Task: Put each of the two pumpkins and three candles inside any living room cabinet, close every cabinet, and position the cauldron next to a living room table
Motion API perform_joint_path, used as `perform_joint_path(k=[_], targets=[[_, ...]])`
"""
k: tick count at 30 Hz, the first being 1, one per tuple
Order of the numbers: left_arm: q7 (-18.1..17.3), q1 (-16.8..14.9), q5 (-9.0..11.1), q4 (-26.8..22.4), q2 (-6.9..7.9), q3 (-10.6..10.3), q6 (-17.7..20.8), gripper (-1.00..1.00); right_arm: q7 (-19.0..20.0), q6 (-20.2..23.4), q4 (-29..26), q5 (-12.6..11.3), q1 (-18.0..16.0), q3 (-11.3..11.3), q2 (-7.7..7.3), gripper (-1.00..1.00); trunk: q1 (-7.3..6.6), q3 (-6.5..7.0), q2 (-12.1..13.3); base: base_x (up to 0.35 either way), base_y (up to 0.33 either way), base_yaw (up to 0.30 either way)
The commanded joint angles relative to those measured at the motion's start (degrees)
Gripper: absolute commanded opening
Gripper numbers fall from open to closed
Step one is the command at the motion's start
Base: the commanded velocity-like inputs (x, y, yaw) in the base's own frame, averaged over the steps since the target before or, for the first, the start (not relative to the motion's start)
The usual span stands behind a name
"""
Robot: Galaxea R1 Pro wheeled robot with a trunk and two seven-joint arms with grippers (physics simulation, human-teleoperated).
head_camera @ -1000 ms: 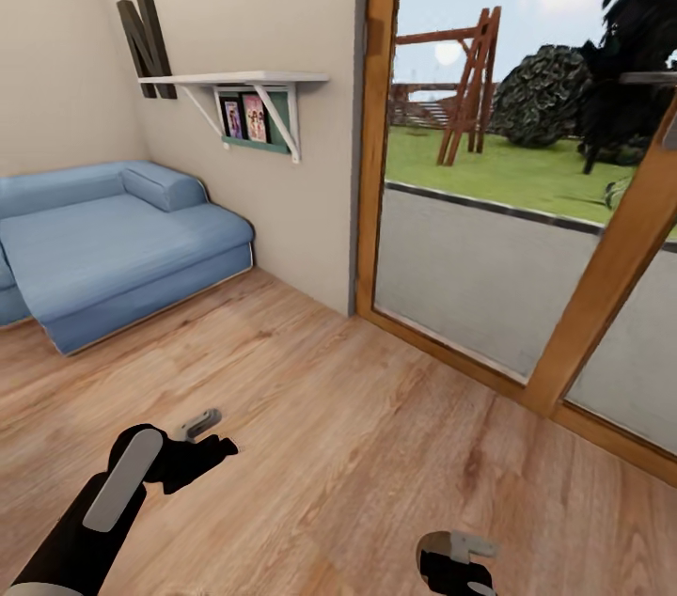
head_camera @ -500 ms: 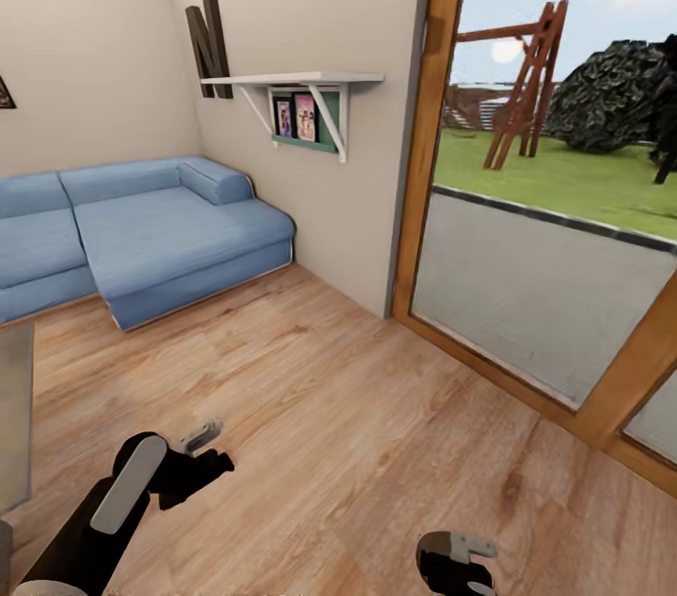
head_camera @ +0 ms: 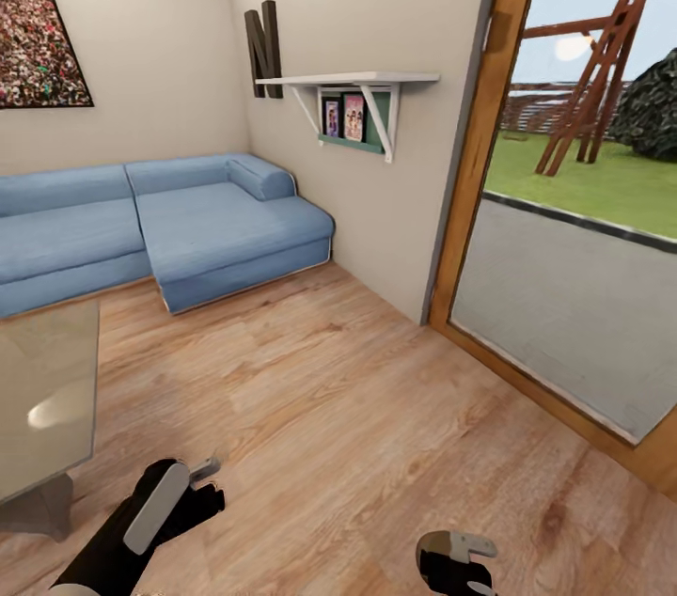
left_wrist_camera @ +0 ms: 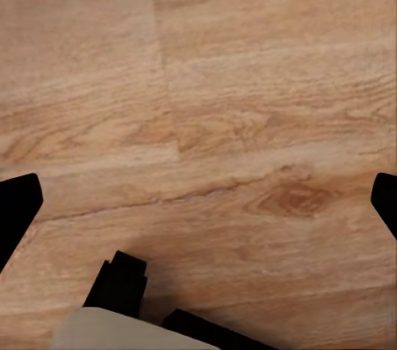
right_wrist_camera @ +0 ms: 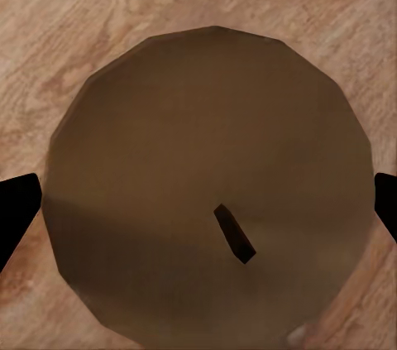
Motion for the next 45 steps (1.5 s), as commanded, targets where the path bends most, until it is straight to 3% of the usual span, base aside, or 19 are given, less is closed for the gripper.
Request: perform_joint_path(k=[1,5,9,13,19,22,27,45], targets=[[0.48,-0.03,-0.09,0.87,0.02,-1.08,-1.37,1.00,-0.25,-0.22,-0.02,-0.48,-0.04,0.52,-0.01,-1.00,-0.01,-0.05,-0.02,0.000,0.000,0.139],[-0.58,0.00,-1.06,6.42,-0.05,-5.15,-8.70,1.00,-0.25,-0.19,-0.03,-0.48,-0.02,0.52,-0.01,-1.00,-0.01,-0.05,-0.02,0.000,0.000,0.045],[-2.88,0.02,-1.18,8.80,-0.06,-7.57,-11.45,1.00,-0.25,0.01,0.00,-0.48,-0.02,0.46,-0.01,-1.00,-0.01,-0.05,-0.02,0.000,0.000,0.007],[-3.58,0.27,-0.71,10.49,-0.16,-7.94,-12.81,1.00,-0.25,-0.07,-0.02,-0.48,-0.03,0.50,-0.01,-1.00,-0.01,-0.05,-0.02,0.000,0.000,0.001],[-3.84,0.43,-0.78,18.05,-1.24,-8.17,-20.07,1.00,-0.25,-0.10,-0.02,-0.48,-0.03,0.51,-0.01,-1.00,-0.01,-0.05,-0.02,0.000,0.000,0.000],[-6.54,0.55,-1.05,19.66,-1.17,-8.18,-21.02,1.00,-0.25,-0.10,-0.03,-0.48,-0.04,0.52,-0.01,-1.00,-0.01,-0.05,-0.02,0.000,0.000,0.000],[-15.44,0.57,-1.35,23.64,-0.59,-8.16,-21.34,1.00,-0.25,-0.22,-0.03,-0.48,-0.01,0.52,-0.01,-1.00,-0.01,-0.05,-0.02,0.000,0.000,0.000],[-16.62,0.57,-0.59,26.85,-0.55,-7.46,-21.37,1.00,-0.25,-3.60,0.06,-0.48,-0.03,0.52,-0.02,-1.00,-0.01,-0.05,-0.02,0.000,0.000,0.000]])
